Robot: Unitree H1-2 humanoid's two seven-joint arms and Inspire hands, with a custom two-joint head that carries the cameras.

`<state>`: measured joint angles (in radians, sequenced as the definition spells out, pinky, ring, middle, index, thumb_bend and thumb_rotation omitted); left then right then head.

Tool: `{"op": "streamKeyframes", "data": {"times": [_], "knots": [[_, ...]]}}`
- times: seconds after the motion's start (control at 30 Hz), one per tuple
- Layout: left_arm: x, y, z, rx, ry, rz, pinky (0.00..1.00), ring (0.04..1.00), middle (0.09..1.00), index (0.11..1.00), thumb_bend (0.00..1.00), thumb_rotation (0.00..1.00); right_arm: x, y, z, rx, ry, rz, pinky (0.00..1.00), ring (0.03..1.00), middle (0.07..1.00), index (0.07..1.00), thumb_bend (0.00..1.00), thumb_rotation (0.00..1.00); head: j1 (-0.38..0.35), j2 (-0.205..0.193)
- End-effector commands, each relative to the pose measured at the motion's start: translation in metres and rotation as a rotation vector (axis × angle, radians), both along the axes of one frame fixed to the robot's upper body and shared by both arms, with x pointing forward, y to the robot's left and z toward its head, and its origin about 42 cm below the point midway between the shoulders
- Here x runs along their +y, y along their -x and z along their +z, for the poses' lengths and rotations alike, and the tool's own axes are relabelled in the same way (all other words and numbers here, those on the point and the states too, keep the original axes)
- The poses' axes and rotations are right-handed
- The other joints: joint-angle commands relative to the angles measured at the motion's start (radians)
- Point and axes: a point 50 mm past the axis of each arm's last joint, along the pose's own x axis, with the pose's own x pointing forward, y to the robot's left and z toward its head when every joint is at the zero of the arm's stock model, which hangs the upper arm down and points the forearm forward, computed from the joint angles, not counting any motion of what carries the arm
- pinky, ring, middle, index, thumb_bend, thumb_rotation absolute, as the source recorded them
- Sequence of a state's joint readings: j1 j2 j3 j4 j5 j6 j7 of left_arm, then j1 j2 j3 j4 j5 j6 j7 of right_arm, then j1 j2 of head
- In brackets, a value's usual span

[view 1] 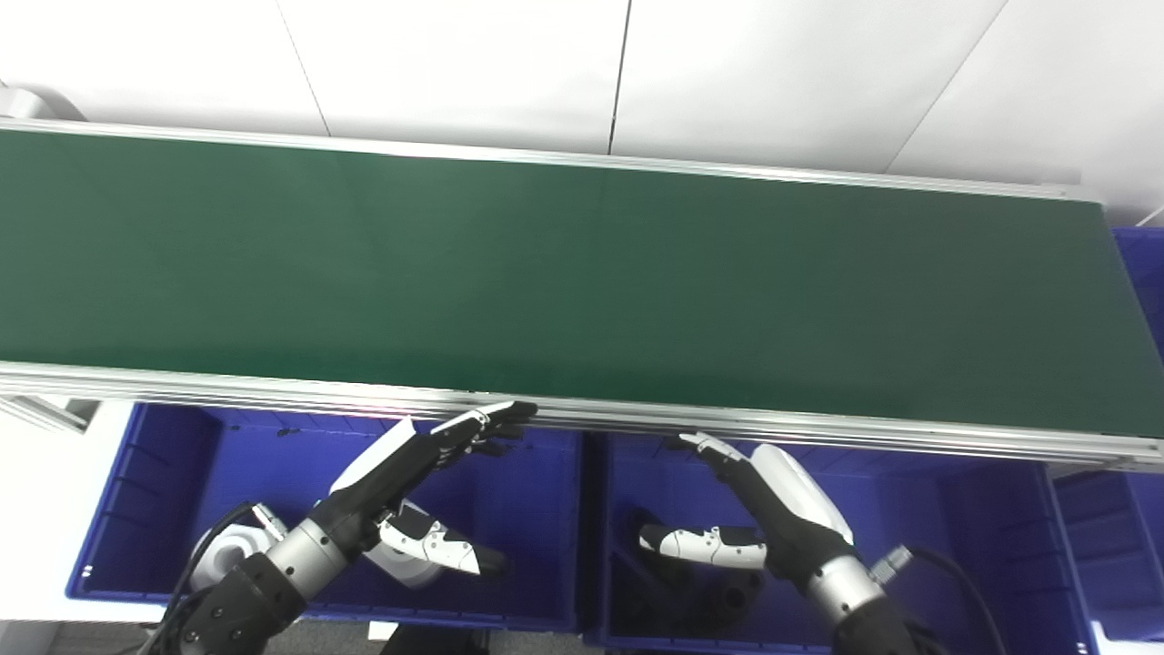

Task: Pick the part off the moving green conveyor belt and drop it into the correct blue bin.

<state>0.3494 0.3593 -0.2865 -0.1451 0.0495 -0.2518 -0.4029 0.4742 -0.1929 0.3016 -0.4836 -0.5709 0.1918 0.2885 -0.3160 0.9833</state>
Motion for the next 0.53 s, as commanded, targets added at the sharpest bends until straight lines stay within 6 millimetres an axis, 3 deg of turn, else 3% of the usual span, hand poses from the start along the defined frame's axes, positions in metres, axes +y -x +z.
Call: {"op": "streamKeyframes", "data": {"times": [0.0, 0.17, 0.33, 0.5], "knots": [[0.005, -0.001, 0.008, -0.038, 0.020, -0.010, 0.79, 0.871, 0.908, 0.894, 0.90, 0.37, 0.015, 0.005, 0.019, -0.157, -0.144, -0.015, 0.81, 0.919, 0.947, 0.886, 0.78, 0.57, 0.001, -0.001], [0.006, -0.001, 0.007, -0.041, 0.014, -0.011, 0.79, 0.865, 0.907, 0.898, 0.90, 0.37, 0.026, 0.010, 0.015, -0.208, -0.263, 0.006, 0.85, 0.913, 0.943, 0.938, 0.85, 0.51, 0.004, -0.003], [0.005, 0.001, 0.008, -0.039, 0.008, -0.006, 0.82, 0.879, 0.912, 0.905, 0.90, 0.36, 0.016, 0.006, 0.007, -0.171, -0.277, 0.012, 0.80, 0.899, 0.944, 0.952, 0.95, 0.52, 0.008, -0.011], [0.005, 0.002, 0.008, -0.048, 0.017, 0.003, 0.82, 0.884, 0.917, 0.914, 0.89, 0.36, 0.005, 0.000, 0.002, -0.124, -0.276, 0.016, 0.83, 0.910, 0.952, 0.965, 0.98, 0.48, -0.003, -0.020]]}}
